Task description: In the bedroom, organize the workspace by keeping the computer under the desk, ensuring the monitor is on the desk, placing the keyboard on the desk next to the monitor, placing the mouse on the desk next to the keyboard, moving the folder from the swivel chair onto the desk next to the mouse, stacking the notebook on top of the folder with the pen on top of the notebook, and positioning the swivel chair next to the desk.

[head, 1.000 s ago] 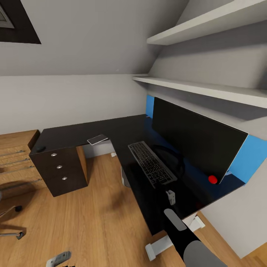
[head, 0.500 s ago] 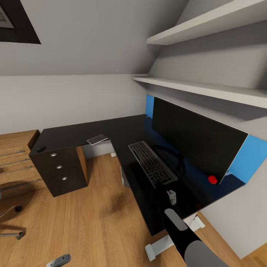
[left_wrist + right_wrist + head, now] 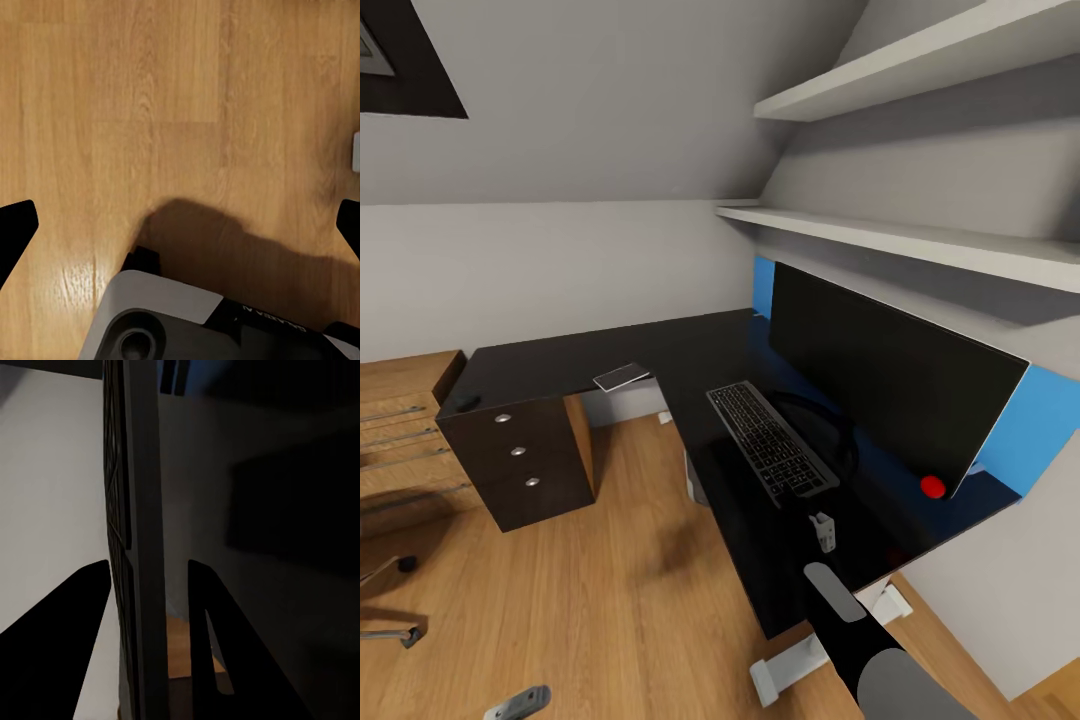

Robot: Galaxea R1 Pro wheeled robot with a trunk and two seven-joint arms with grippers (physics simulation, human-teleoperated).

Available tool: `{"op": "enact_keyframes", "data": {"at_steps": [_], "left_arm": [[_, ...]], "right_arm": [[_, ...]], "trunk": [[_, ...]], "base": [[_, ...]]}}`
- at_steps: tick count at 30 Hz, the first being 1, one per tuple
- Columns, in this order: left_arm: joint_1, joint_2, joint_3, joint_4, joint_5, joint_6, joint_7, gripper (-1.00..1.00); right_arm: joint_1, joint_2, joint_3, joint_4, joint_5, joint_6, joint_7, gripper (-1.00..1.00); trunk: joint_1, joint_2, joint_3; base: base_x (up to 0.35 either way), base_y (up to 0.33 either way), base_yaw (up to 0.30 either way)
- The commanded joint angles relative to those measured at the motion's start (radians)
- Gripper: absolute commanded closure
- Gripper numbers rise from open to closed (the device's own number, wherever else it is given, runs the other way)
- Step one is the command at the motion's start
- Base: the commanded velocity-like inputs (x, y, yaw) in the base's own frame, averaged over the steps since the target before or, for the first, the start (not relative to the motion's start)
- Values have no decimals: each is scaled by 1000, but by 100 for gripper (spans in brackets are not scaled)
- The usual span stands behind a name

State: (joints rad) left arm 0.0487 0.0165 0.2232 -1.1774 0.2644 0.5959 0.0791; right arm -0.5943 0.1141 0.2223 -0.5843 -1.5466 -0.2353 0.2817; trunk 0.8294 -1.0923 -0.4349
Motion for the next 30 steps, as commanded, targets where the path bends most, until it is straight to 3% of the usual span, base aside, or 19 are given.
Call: {"op": "enact_keyframes", "data": {"at_steps": [1, 12, 22, 30], "left_arm": [[0, 0, -1, -2, 10, 4, 8, -100], [0, 0, 0, -2, 10, 3, 8, -100], [0, 0, 0, -2, 11, 5, 8, -100], [0, 0, -1, -2, 12, 4, 7, -100]], "right_arm": [[-1, -1, 6, 2, -10, -6, 5, 100], [-1, -1, 6, 3, -13, -6, 5, 100], [-1, -1, 5, 4, -13, -4, -1, 100], [-1, -5, 3, 7, -13, -2, -83, 100]], "trunk": [[0, -1, -1], [0, -1, -1], [0, -1, -1], [0, -1, -1]], "base": [[7, 0, 0], [158, 0, 0], [29, 0, 0], [1, 0, 0]]}}
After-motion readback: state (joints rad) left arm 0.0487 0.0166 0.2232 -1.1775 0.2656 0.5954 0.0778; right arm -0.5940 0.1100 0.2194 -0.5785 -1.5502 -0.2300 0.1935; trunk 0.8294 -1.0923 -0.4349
